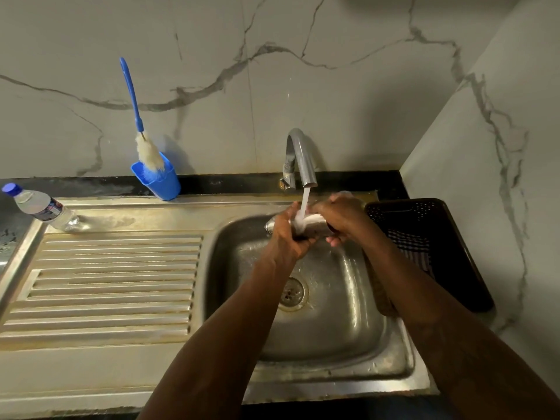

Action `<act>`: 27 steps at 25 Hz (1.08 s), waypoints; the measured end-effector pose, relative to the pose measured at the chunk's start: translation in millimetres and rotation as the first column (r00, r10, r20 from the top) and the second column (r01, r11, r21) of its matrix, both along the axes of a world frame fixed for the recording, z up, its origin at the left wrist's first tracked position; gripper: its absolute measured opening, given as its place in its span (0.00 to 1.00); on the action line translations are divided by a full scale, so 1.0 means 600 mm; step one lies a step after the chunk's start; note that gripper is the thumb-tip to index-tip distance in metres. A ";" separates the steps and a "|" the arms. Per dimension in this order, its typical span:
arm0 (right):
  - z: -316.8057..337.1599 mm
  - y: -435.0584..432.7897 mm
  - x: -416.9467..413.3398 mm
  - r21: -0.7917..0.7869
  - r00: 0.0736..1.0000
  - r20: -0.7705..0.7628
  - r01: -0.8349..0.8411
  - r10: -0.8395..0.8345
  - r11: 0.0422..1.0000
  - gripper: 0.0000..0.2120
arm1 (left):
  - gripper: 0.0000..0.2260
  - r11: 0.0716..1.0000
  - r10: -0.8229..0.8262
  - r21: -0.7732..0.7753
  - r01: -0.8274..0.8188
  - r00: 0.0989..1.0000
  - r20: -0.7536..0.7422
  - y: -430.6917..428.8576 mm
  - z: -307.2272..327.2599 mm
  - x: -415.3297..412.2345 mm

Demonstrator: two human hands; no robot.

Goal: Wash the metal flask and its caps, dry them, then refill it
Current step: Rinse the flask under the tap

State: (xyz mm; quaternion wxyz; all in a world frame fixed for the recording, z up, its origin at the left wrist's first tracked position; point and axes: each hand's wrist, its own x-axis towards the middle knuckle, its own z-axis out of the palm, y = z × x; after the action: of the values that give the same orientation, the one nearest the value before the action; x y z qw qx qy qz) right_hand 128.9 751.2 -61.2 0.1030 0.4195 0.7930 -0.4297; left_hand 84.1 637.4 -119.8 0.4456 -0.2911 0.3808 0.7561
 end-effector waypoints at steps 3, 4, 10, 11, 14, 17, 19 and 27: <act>0.004 0.023 0.025 -0.326 0.996 0.080 0.061 -0.037 0.944 0.27 | 0.21 0.997 0.048 -0.065 -0.046 0.998 0.033 -0.019 -0.009 -0.015; 0.004 0.030 0.034 -0.389 0.994 0.107 0.008 0.037 0.921 0.27 | 0.21 0.995 0.070 -0.075 -0.067 0.997 0.044 -0.024 -0.016 -0.020; -0.047 0.018 0.047 -0.296 0.899 0.180 -0.337 0.399 0.894 0.48 | 0.25 0.978 0.016 -0.203 -0.053 0.984 -0.179 -0.016 -0.007 -0.016; -0.061 0.003 0.043 -0.192 0.887 0.158 -0.404 0.434 0.894 0.47 | 0.23 0.972 0.009 -0.227 -0.062 0.975 -0.224 -0.008 -0.005 -0.011; -0.105 -0.025 0.045 -0.071 0.948 -0.104 -0.309 0.301 0.948 0.33 | 0.21 0.947 -0.090 -0.322 -0.017 0.945 -0.316 0.018 0.002 -0.002; -0.135 -0.023 0.057 -0.211 0.960 -0.172 -0.255 0.221 0.944 0.32 | 0.30 0.747 -0.501 -0.644 0.166 0.778 -0.379 0.025 0.014 -0.013; -0.134 -0.016 0.062 -0.340 0.946 -0.213 -0.305 0.243 0.890 0.30 | 0.26 0.775 -0.537 -0.595 0.212 0.717 -0.444 0.011 0.021 -0.030; -0.137 -0.016 0.056 -0.613 0.947 -0.206 -0.322 0.248 0.721 0.31 | 0.02 0.895 -0.375 -0.418 0.156 0.771 -0.515 -0.001 0.038 -0.054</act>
State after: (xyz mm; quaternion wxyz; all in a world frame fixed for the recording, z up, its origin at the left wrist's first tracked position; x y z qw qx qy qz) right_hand 162.4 741.8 -143.6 0.2609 0.2080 0.6583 -0.6748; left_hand 51.6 636.5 -97.2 0.3516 -0.0625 0.6652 0.6557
